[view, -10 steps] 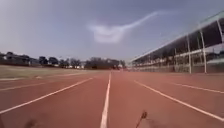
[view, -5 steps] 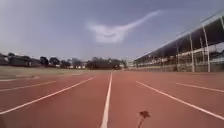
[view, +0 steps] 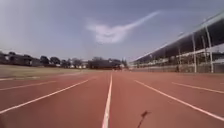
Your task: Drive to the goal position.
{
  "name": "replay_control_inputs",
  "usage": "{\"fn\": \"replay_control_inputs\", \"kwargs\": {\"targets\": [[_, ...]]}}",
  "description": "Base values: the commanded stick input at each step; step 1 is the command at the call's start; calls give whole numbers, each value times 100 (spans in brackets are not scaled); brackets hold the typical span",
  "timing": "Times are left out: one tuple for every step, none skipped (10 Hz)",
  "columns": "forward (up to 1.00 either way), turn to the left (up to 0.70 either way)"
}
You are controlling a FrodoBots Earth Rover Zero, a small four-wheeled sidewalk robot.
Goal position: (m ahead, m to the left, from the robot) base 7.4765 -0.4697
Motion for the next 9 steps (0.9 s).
{"fn": "replay_control_inputs", "kwargs": {"targets": [[70, 0], [70, 0], [70, 0], [70, 0], [70, 0], [70, 0], [70, 0], [70, 0], [70, 0]]}}
